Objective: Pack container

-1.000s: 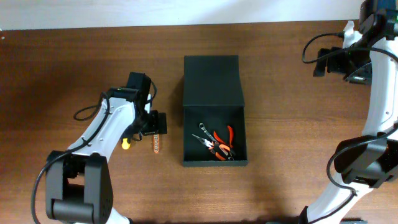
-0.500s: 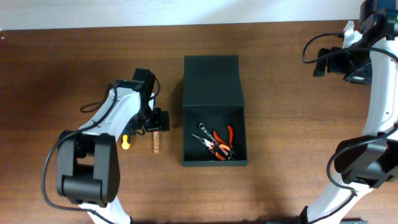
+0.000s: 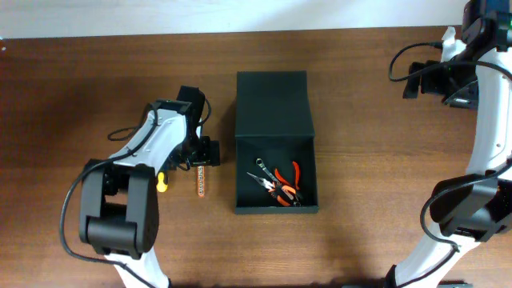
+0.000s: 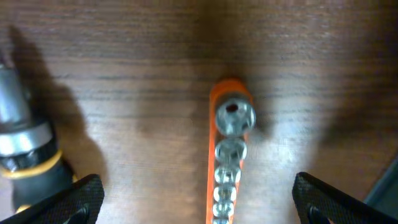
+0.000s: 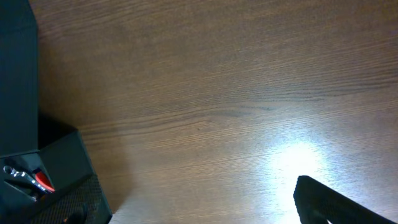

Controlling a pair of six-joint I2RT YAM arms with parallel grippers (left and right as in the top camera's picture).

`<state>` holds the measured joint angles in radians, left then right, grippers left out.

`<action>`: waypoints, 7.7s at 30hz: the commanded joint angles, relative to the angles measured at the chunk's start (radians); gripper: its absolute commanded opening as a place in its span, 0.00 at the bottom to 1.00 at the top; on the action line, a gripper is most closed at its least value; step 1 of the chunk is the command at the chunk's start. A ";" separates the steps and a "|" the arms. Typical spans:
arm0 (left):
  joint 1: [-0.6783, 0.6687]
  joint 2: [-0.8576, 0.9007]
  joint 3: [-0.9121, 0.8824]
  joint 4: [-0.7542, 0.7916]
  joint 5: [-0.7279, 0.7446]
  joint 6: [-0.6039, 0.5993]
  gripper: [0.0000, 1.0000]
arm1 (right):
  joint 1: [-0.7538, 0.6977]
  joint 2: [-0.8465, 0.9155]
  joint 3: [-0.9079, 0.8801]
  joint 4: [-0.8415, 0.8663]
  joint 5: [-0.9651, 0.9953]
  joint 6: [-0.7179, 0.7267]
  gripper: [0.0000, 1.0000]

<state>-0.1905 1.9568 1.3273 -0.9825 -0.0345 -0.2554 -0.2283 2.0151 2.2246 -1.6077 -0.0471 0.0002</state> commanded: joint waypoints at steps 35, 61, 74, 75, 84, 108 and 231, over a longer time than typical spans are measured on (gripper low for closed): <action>-0.002 0.010 -0.049 0.031 0.106 0.024 0.99 | 0.000 -0.006 -0.002 0.001 -0.006 0.000 0.99; -0.019 -0.056 -0.144 0.089 -0.009 -0.012 0.99 | 0.000 -0.006 -0.002 0.001 -0.006 0.000 0.99; -0.019 -0.056 -0.151 0.090 -0.030 -0.042 0.99 | 0.000 -0.006 -0.002 0.001 -0.006 0.000 0.99; -0.019 -0.056 -0.151 0.090 -0.029 -0.042 0.99 | 0.000 -0.006 -0.002 0.001 -0.006 0.000 0.99; -0.019 -0.056 -0.151 0.093 0.001 -0.032 0.99 | 0.000 -0.006 -0.002 0.001 -0.006 0.000 0.99; -0.019 -0.055 -0.154 0.111 0.031 -0.032 0.99 | 0.000 -0.006 -0.002 0.001 -0.006 0.000 0.99; -0.481 0.117 0.244 0.021 0.125 0.340 0.02 | 0.000 -0.006 -0.002 0.001 -0.006 0.000 0.99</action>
<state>-0.6666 2.0502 1.5646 -0.9638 0.0753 0.0647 -0.2283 2.0151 2.2246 -1.6077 -0.0471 -0.0002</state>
